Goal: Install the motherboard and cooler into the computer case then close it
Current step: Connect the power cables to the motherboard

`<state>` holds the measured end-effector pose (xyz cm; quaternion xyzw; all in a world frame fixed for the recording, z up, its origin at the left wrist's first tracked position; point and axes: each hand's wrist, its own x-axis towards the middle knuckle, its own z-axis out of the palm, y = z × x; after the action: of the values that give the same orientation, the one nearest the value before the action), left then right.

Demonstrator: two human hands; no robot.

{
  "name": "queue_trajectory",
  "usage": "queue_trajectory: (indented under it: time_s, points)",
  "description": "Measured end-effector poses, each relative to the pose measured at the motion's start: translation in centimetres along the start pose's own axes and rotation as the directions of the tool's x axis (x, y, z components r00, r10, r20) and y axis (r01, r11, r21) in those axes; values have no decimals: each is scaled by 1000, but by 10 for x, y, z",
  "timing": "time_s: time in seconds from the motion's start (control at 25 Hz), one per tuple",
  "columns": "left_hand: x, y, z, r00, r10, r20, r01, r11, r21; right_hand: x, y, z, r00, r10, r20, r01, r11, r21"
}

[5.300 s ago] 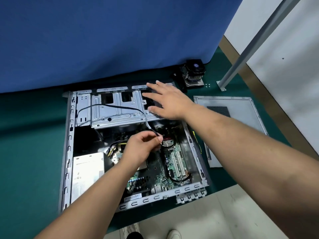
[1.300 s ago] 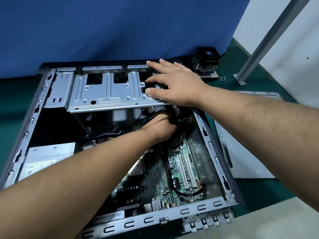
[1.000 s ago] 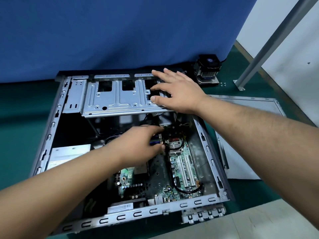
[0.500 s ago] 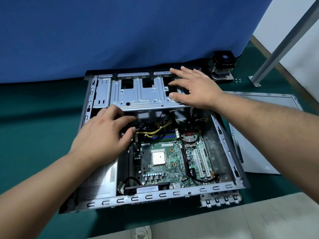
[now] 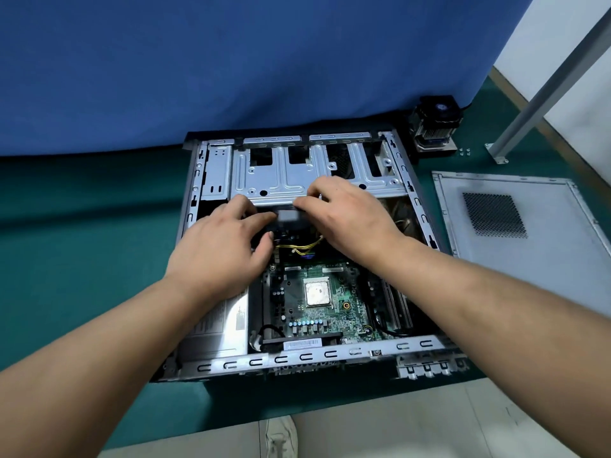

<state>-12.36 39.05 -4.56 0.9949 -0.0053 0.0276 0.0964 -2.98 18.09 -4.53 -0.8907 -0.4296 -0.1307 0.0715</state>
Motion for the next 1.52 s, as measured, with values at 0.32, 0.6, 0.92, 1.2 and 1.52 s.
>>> queue_trajectory:
  time_s: [0.32,0.6,0.92,1.2,1.52]
  points:
    - [3,-2,2,1000,26,-6,-25,1000,15,-21,-20,23,914,293,279,-339,932,130]
    - [3,-2,2,999,-5,-49,5,1000,-2,26,-34,59,661,410,629,-525,851,-4]
    - [1,-2,2,998,-23,-66,16,995,-94,27,-38,79,601,474,643,-565,821,-77]
    - [0,-3,5,991,-32,-132,17,993,-118,16,-14,67,699,304,647,-508,848,150]
    - [-3,2,0,983,-57,-175,39,994,-106,9,-3,71,808,217,547,-429,854,295]
